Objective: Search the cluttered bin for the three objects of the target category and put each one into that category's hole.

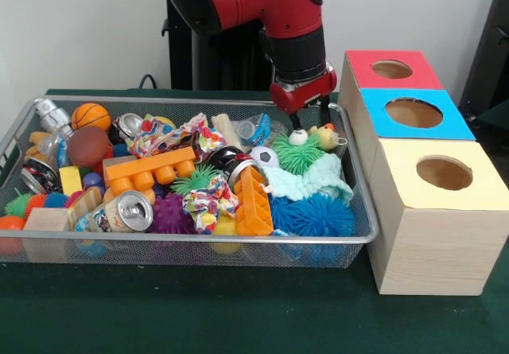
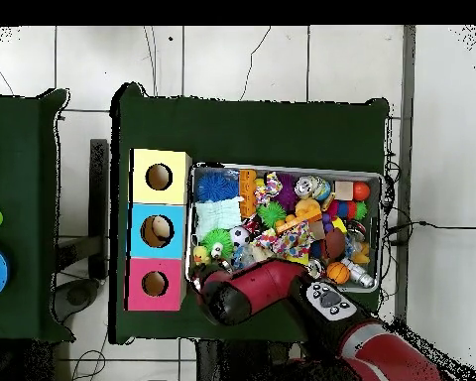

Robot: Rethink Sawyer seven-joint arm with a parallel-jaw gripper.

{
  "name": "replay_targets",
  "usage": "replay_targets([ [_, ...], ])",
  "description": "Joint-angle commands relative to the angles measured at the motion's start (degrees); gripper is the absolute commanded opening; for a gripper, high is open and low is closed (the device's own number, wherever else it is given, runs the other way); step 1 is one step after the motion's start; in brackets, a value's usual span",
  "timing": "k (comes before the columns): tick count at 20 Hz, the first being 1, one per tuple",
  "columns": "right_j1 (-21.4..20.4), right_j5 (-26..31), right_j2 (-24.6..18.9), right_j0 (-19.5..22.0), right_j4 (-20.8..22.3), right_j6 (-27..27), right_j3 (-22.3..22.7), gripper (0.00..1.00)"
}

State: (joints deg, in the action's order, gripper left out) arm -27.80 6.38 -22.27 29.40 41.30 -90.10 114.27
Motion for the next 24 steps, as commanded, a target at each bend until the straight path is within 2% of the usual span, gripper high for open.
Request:
replay_targets([
  [1, 3.4, -7.1, -2.7, -1.6, 4.1, -3.6, -7.1, 1.0],
  [7, 3.6, -7.4, -4.5, -0.7, 4.7, -3.8, -6.7, 1.0],
  [8, 3.6, -7.8, -5.0, -0.4, 5.0, -3.9, -6.6, 0.0],
  [12, 3.5, -5.7, -8.0, 2.3, 3.6, -3.6, -5.3, 0.0],
  [14, 2.4, -1.7, -9.1, 3.1, 1.5, -3.0, -3.8, 0.0],
  [16, 0.5, -0.6, -10.9, 4.7, -1.3, -4.8, -1.2, 0.0],
  [19, -3.7, 2.7, -14.5, 6.3, -2.8, -2.8, 1.7, 0.0],
  [24, -7.6, 6.4, -16.8, 7.4, -4.5, -1.4, 3.4, 0.0],
])
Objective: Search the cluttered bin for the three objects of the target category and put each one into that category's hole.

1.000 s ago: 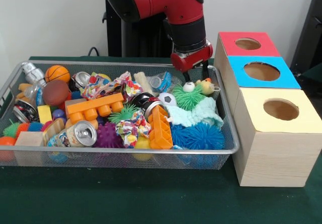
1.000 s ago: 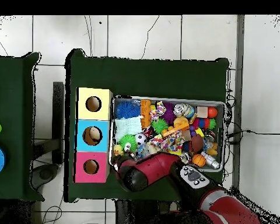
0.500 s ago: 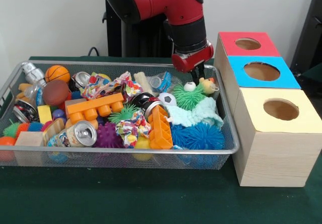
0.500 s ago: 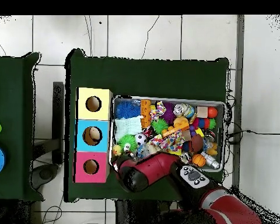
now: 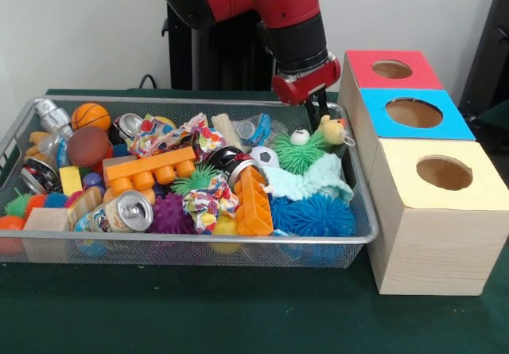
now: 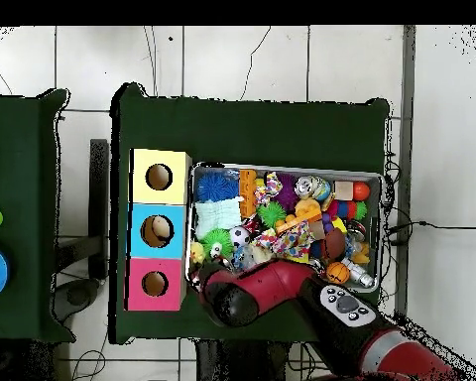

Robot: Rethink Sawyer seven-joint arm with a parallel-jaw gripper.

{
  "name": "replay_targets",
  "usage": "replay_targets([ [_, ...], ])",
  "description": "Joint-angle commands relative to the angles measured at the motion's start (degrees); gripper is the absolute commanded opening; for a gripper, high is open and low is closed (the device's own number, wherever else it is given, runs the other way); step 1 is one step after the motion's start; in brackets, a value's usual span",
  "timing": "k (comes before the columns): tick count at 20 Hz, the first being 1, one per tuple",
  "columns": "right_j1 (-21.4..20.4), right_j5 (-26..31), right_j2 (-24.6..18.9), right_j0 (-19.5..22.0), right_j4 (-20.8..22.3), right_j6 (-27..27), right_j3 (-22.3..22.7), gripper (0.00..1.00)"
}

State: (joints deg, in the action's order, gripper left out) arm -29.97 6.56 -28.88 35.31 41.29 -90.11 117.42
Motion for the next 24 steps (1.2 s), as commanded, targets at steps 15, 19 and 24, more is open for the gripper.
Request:
replay_targets([
  [15, -19.7, 15.2, -17.1, 6.3, -11.5, 2.5, 7.1, 0.0],
  [19, -22.7, 17.0, -20.5, 8.6, -14.1, 2.9, 9.6, 0.0],
  [24, -22.7, 17.6, -21.2, 8.3, -13.5, 2.8, 12.3, 0.0],
])
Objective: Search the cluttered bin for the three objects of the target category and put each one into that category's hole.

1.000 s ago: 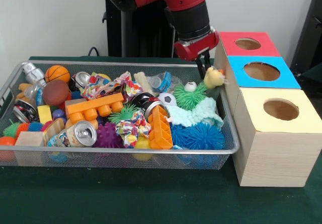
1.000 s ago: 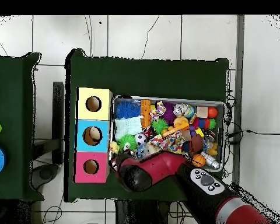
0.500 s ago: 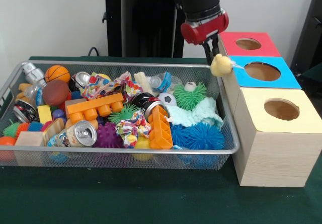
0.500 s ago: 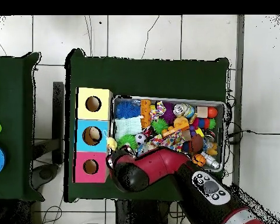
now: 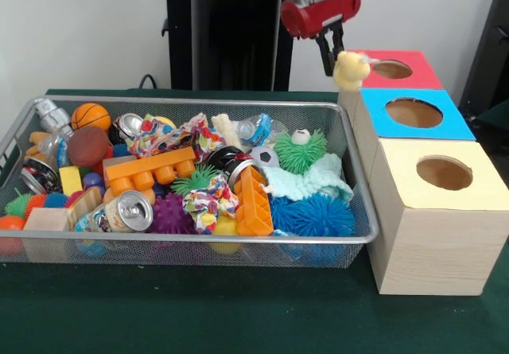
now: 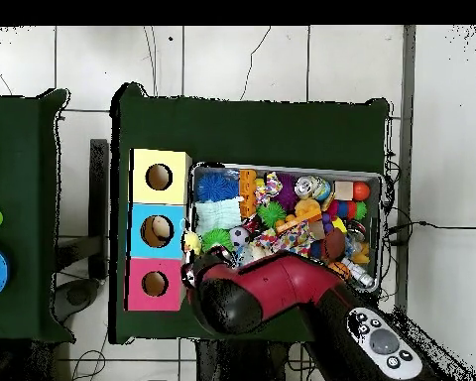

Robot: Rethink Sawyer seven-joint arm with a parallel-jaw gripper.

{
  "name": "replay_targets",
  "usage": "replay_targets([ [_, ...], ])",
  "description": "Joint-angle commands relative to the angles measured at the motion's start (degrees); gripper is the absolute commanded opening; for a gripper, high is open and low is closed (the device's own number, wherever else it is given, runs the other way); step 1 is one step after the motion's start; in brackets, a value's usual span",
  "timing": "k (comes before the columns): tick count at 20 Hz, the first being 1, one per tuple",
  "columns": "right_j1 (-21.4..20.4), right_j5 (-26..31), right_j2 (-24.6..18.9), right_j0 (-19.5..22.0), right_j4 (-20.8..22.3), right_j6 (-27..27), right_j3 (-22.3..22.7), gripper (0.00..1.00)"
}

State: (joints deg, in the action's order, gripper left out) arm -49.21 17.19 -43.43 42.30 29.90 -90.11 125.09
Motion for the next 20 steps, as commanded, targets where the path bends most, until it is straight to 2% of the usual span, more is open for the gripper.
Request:
replay_targets([
  [1, -3.1, 7.3, -6.4, 0.8, -2.2, 2.4, 5.6, 0.0],
  [4, -2.4, 4.8, -5.9, -0.5, -0.9, 0.5, 6.7, 0.0],
  [8, -1.2, 1.1, -3.3, -4.4, 1.1, -2.8, 6.9, 0.0],
  [13, 1.1, -0.8, 1.3, -8.7, 3.2, -4.7, 5.6, 0.0],
  [20, 3.2, -2.4, 4.6, -11.0, 4.4, -5.4, 4.5, 0.0],
])
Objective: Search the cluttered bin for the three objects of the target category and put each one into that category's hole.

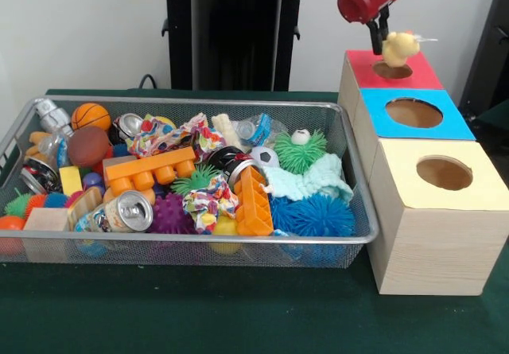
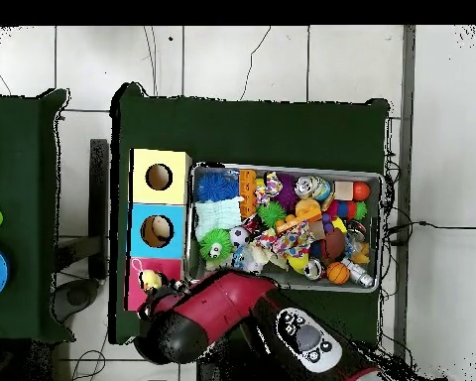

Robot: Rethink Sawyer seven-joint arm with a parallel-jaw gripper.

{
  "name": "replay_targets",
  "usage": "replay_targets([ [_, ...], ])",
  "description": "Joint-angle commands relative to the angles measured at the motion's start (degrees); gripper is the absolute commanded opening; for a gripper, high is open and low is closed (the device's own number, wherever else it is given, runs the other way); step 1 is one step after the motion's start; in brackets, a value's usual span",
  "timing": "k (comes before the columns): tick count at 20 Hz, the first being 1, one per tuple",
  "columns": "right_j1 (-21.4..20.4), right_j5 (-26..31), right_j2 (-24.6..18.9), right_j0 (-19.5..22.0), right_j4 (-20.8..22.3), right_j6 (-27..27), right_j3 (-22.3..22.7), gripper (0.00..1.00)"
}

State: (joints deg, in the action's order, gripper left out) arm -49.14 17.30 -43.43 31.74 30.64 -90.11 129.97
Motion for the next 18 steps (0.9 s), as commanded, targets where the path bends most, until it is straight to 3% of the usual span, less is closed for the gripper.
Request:
replay_targets([
  [1, 3.1, -2.7, 4.8, -0.8, 3.6, -5.6, -0.5, 0.0],
  [11, 4.9, -4.8, 8.9, -3.5, 6.7, -5.0, -3.2, 0.0],
  [18, 6.1, -8.0, 10.2, -5.4, 5.8, -6.4, -4.7, 0.0],
])
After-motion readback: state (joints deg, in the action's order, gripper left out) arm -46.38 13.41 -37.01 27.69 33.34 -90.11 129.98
